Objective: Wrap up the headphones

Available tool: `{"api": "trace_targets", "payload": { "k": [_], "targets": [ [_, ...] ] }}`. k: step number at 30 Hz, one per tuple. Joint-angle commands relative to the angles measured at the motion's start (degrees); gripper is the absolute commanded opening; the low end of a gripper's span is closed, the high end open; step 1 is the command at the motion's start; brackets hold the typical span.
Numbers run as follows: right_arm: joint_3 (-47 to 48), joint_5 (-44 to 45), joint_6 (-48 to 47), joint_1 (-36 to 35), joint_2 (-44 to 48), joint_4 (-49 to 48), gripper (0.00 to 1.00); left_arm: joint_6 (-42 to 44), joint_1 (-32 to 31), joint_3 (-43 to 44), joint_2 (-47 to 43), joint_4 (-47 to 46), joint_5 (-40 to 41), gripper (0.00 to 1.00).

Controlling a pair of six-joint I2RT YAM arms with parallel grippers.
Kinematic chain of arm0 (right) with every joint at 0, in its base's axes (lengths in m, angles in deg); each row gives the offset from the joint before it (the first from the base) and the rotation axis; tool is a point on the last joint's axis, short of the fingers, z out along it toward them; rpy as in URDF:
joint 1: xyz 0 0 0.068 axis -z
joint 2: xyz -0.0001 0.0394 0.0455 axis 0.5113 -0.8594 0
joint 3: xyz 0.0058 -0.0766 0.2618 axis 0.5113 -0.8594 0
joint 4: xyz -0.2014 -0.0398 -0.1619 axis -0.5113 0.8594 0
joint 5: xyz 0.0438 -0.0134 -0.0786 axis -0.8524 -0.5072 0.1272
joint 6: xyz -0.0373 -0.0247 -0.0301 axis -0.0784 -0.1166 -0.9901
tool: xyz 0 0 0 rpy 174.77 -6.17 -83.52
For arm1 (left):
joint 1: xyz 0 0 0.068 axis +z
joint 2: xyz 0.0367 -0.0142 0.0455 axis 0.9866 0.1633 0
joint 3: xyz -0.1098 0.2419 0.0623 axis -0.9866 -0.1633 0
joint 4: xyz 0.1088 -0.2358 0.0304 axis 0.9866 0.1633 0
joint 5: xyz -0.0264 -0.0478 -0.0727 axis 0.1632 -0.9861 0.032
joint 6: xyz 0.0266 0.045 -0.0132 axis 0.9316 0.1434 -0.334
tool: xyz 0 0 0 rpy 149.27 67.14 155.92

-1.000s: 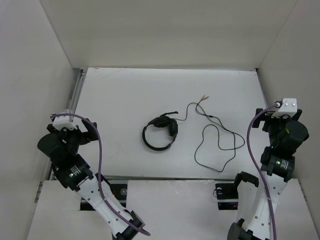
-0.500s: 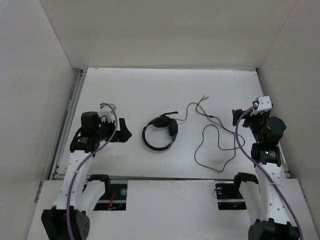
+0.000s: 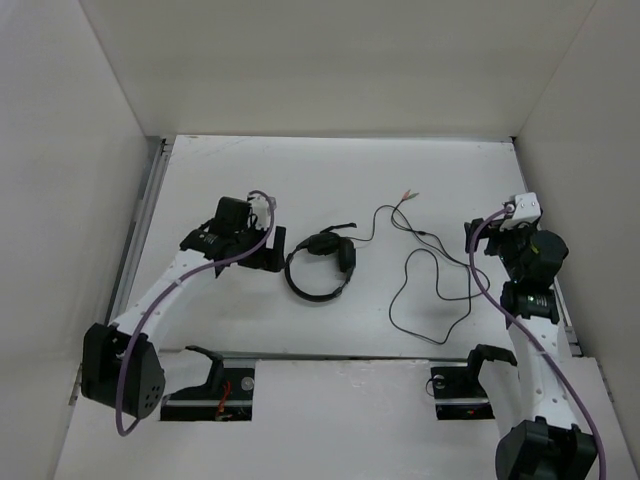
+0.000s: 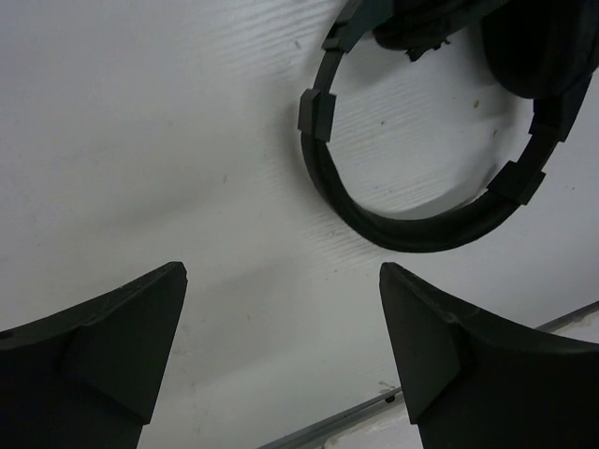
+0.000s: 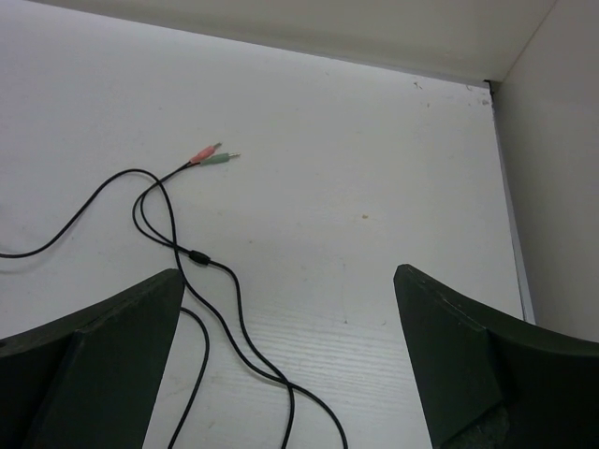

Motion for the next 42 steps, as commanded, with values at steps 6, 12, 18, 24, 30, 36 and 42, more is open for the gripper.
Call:
{"api": "trace_targets", "payload": {
  "k": [6, 12, 18, 24, 30, 36, 42],
  "targets": [
    [-2.45, -1.65, 1.45, 2.76, 1.69, -5.02, 1.00, -8.76, -4.43, 4.10, 7.02, -1.20, 4.86, 0.84],
    [-3.50, -2.35, 2.07, 4.25, 2.74, -5.02, 1.00, -11.49, -4.26, 0.49, 9.83, -6.39, 6.97, 0.81],
    [-3.33, -2.44, 2.86, 5.22, 2.48, -5.02, 1.00, -13.42, -7.15, -0.22, 12.82, -8.50, 7.24, 0.77],
    [-3.42, -2.44, 3.12, 6.89, 2.39, -5.37, 1.00, -14.04, -11.20, -0.04, 16.95, -11.13, 7.50, 0.66],
    [-3.33, -2.44, 3.30, 7.51, 2.39, -5.37, 1.00, -12.99, -11.91, -1.36, 18.89, -12.11, 9.52, 0.37],
    [-3.50, -2.53, 3.56, 7.68, 2.48, -5.90, 1.00, -8.96, -10.77, -1.71, 18.63, -12.72, 14.61, 0.11],
    [-3.86, -2.88, 3.91, 8.21, 3.18, -5.98, 1.00, -0.17, -9.36, 3.55, 19.85, -15.61, 16.90, 0.12]
  ]
}}
